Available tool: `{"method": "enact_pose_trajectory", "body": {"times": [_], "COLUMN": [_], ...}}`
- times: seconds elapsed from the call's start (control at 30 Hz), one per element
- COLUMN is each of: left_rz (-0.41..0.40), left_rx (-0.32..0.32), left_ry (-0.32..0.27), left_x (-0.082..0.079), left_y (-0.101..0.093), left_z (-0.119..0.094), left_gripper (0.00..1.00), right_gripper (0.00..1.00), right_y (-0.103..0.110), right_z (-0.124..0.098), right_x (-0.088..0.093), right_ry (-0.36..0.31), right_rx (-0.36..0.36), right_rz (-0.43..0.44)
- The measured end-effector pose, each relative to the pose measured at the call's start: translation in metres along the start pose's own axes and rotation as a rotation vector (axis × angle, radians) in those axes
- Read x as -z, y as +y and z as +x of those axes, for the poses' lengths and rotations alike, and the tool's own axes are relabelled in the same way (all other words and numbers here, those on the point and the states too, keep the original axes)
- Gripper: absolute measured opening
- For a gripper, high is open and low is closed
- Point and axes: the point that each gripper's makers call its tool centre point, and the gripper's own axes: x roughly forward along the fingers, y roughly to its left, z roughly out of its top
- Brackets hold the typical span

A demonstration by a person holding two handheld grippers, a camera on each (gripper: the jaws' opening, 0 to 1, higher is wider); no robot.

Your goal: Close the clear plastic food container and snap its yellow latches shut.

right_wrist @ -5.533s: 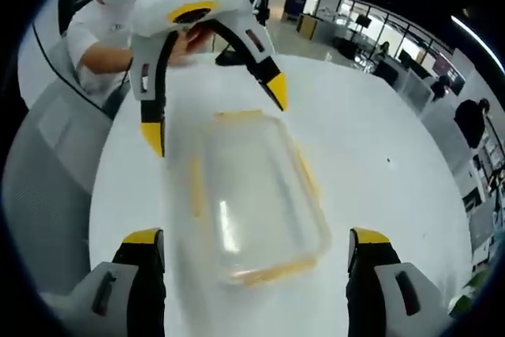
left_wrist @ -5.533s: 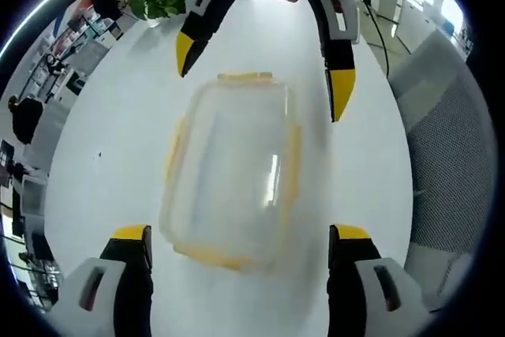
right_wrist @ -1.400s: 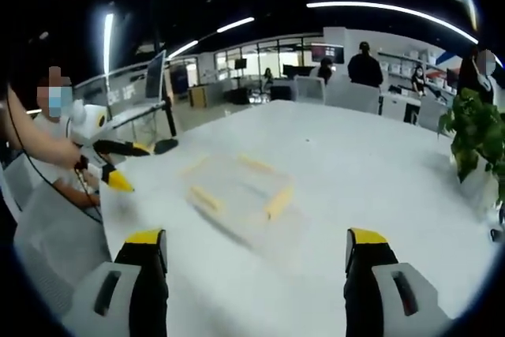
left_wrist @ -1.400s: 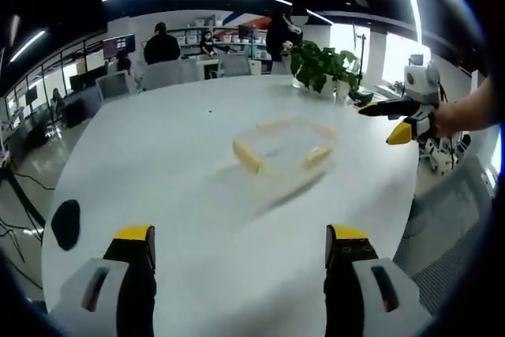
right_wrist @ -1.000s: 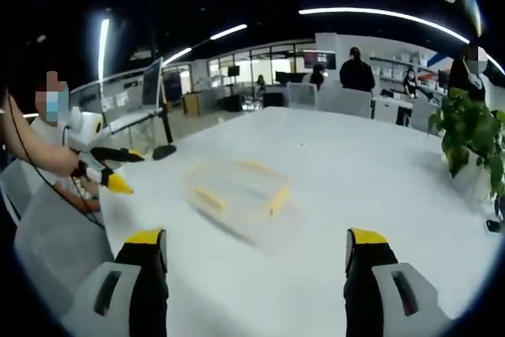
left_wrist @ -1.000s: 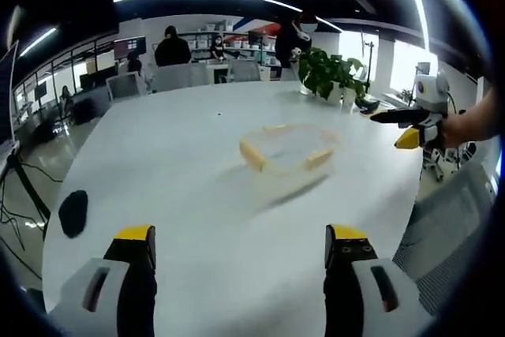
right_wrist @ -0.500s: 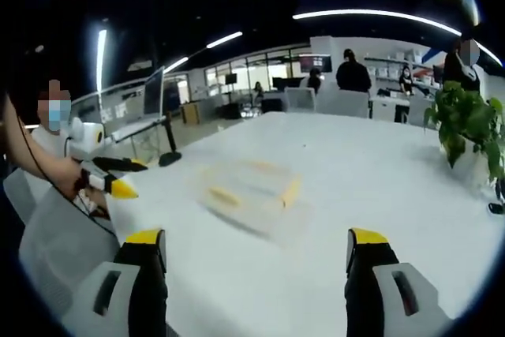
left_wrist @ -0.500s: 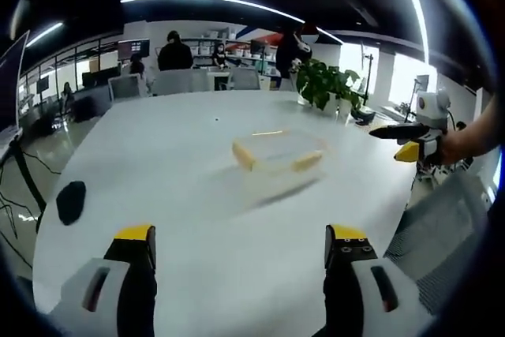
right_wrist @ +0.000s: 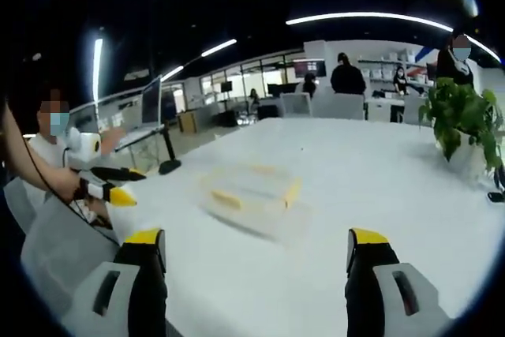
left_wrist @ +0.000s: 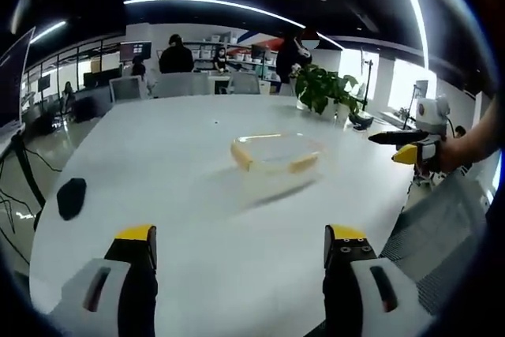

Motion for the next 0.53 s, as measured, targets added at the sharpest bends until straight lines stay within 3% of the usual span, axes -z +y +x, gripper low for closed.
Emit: {"method": "enact_pose_trajectory", "body": {"times": [0.53], "left_rz": [0.006], "left_rx": [0.014], "left_ry": [0.004], "left_x": [0.0012], "left_y": [-0.0042], "left_z": [0.0004], "left_gripper": [0.87], "right_gripper": [0.96], "right_y": [0.0019], "right_z": [0.0012], "right_x": [0.0045], "right_ry": [0.015], "right_rx": [-0.003], "right_rz": [-0.001]}}
